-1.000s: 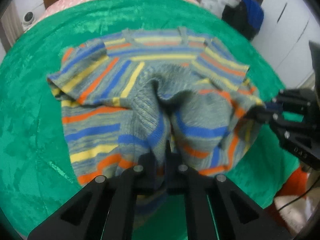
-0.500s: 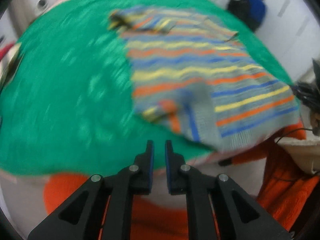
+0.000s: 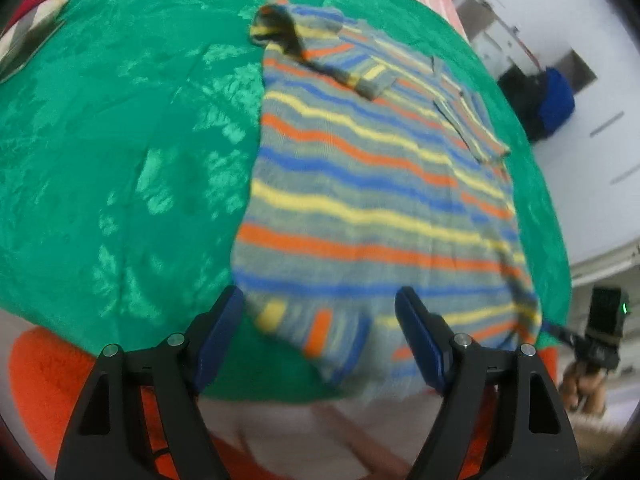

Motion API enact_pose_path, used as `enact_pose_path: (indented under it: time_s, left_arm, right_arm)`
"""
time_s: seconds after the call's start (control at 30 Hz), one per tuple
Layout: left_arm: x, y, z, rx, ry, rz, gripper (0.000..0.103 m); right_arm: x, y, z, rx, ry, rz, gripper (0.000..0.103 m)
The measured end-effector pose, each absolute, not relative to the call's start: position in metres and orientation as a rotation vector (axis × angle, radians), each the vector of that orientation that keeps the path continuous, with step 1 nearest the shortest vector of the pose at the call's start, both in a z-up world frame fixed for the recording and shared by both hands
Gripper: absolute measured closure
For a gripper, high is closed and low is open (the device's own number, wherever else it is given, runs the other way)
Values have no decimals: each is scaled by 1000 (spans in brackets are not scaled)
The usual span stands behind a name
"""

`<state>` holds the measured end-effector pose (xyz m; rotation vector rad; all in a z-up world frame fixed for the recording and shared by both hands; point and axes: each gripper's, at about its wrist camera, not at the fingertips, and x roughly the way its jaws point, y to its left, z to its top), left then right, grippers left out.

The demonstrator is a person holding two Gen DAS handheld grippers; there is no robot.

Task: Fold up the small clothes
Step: 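Lift and shake the sweater by its hem with both grippers, then lay it flat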

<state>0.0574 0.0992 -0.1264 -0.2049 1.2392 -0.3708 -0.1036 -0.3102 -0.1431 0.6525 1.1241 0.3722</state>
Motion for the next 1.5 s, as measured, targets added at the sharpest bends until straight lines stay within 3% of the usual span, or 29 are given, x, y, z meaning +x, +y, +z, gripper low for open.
enact_pose_path:
  time_s: [0.17,0.3,0.4,0.47,0.57,0.6,0.63,0.67,0.7,0.77,0.8,1.03,1.27,1.5]
  left_arm:
    - [52,64,-151,105,1264,-230,23]
    - [19,82,-150,294,1283,-148,23]
    - [4,110,-135,208,1277,-182,22]
    - [7,116,-134,86,1287,-243,11]
    - [16,109,-150,81,1286,-216,13]
    - [18,103,-158,115,1293,-202,18]
    - [17,97,-165,133,1306,-213,42]
    - [17,93,-170,135,1326,-233,85]
    - [18,89,-176,125,1355,-261,100]
    - [13,89,-173,127,1332,-269,99]
    - [10,92,-167,127,1312,-277,99]
    - [0,116,-150,147,1324,-273,100]
    - [-1,102,-188,294,1357,-191,100]
    - [3,95,-193,299,1360,-168,100]
  right_arm:
    - [-109,-309,-128,635,1098,353,41]
    - [-106,-293,-132,522,1159,326,41]
    - [-109,-289,-136,524,1172,338,40]
    - [-108,-290,-140,549,1178,351,37]
    - [-98,-277,-153,570,1200,373,35]
    - [-94,-269,-160,551,1221,388,35]
    - [-93,-264,-165,530,1241,391,35]
    - [-91,-258,-171,500,1272,386,36]
    - [-92,-251,-177,467,1308,394,39]
    - [-97,-243,-178,381,1332,395,85]
    - [-99,-245,-173,342,1320,358,95]
    - [-114,-279,-137,490,1337,344,96]
    - [-113,-276,-215,548,1481,231,97]
    - [-116,-278,-223,575,1464,211,97]
